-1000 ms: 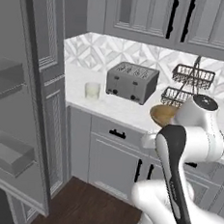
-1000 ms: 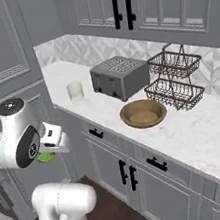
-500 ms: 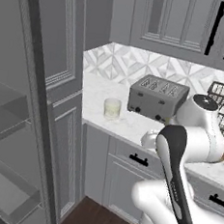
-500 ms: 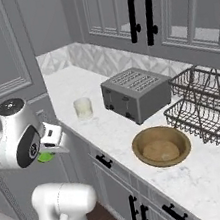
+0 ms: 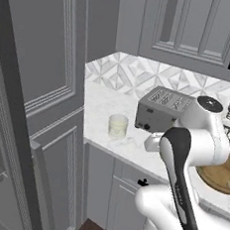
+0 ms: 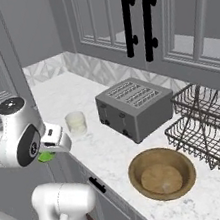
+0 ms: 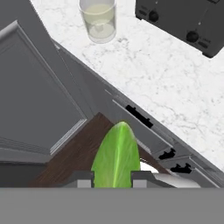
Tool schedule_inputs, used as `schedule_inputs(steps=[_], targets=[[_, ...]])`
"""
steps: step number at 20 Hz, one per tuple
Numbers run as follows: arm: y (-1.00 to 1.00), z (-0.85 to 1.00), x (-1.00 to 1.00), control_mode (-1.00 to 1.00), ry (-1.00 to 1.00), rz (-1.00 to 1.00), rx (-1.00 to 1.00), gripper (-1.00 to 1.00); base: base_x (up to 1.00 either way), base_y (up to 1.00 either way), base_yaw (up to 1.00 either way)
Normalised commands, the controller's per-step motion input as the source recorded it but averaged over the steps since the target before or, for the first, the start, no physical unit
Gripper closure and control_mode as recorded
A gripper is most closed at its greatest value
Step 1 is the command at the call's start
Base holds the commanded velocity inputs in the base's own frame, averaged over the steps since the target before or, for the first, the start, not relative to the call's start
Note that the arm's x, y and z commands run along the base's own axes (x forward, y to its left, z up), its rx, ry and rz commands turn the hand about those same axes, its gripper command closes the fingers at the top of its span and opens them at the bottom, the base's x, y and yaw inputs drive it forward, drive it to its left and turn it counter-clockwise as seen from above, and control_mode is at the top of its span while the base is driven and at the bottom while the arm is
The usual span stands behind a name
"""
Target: Grab a lemon wedge from the fridge and one ice cube from the ice bowl, and put them in the glass of lemonade.
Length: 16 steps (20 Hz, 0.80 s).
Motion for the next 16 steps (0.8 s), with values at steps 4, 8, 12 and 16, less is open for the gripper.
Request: schedule_inputs(steps=[4, 8, 12, 16], targets=[[0.0, 0.0, 0.0, 1.0, 0.0, 0.0, 0.0, 1.0, 0.0, 0.0, 0.0], [0.15, 0.05, 0.09, -1.0, -0.05, 0.01, -0.01, 1.0, 0.0, 0.02, 0.0], [0.29, 0.51, 0.66, -1.0, -0.16, 0.12, -0.09, 1.0, 0.0, 0.0, 0.0], [0.16, 0.46, 0.95, -1.0, -0.01, 0.1, -0.17, 1.0, 0.0, 0.0, 0.0]])
